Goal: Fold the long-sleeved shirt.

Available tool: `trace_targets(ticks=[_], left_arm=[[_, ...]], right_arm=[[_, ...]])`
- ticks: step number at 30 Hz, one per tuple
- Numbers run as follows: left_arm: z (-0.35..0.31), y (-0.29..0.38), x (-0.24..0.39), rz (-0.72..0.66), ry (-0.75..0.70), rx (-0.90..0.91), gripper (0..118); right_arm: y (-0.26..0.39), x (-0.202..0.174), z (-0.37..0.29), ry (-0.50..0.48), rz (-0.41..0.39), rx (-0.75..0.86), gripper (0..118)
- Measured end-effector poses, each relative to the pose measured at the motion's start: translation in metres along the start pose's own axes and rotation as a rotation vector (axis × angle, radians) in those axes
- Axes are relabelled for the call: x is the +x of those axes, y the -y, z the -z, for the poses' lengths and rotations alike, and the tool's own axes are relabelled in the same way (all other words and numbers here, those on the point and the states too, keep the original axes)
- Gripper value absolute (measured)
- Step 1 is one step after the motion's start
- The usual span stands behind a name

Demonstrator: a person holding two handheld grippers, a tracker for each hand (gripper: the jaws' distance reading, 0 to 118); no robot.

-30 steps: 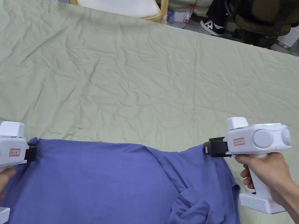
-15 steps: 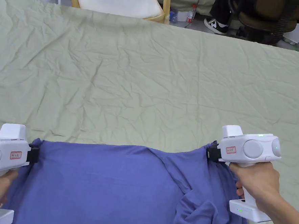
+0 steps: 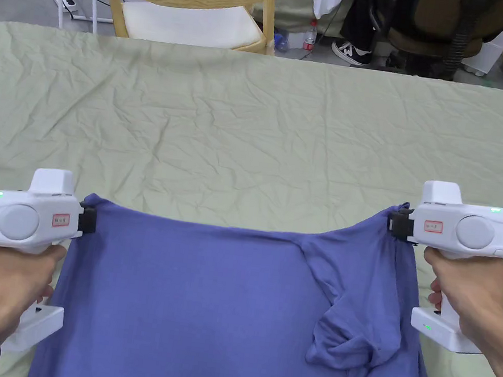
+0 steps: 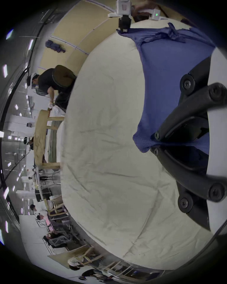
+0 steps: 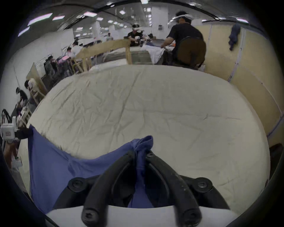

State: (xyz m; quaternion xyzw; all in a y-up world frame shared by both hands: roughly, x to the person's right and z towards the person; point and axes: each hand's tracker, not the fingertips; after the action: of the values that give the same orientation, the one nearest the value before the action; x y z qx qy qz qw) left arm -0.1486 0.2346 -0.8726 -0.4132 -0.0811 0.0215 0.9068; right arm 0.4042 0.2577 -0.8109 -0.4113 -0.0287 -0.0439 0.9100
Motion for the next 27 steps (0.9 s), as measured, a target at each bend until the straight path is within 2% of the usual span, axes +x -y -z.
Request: trace_targets(ticks=[1, 5, 9, 12, 18, 23, 27], left_arm=[[-0.004, -0.003, 0.001, 0.003, 0.001, 0.032, 3], [-0.02, -0.001, 0.005, 0.053, 0.003, 0.021, 3], [-0.053, 0.026, 0.003, 0.036, 0.009, 0.051, 3], [-0.084, 0.053, -0.001, 0.043, 0.001, 0.069, 3], [-0.148, 0.108, -0.009, 0.021, 0.007, 0.094, 3], [-0.192, 0.146, -0.014, -0.025, 0.032, 0.063, 3], [-0.212, 0.178, -0.013, 0.005, 0.031, 0.006, 3]], right_arm=[[0.0, 0.003, -0.006, -0.009, 0.02, 0.012, 12], [0.008, -0.001, -0.031, -0.006, -0.085, 0.028, 12], [0.033, -0.001, -0.067, -0.044, -0.021, 0.074, 12], [0.058, -0.008, -0.098, -0.056, -0.065, 0.091, 12], [0.116, -0.015, -0.166, -0.075, -0.082, 0.114, 12], [0.173, -0.017, -0.209, -0.095, -0.042, 0.094, 12], [0.22, -0.011, -0.215, -0.124, 0.027, 0.009, 12]])
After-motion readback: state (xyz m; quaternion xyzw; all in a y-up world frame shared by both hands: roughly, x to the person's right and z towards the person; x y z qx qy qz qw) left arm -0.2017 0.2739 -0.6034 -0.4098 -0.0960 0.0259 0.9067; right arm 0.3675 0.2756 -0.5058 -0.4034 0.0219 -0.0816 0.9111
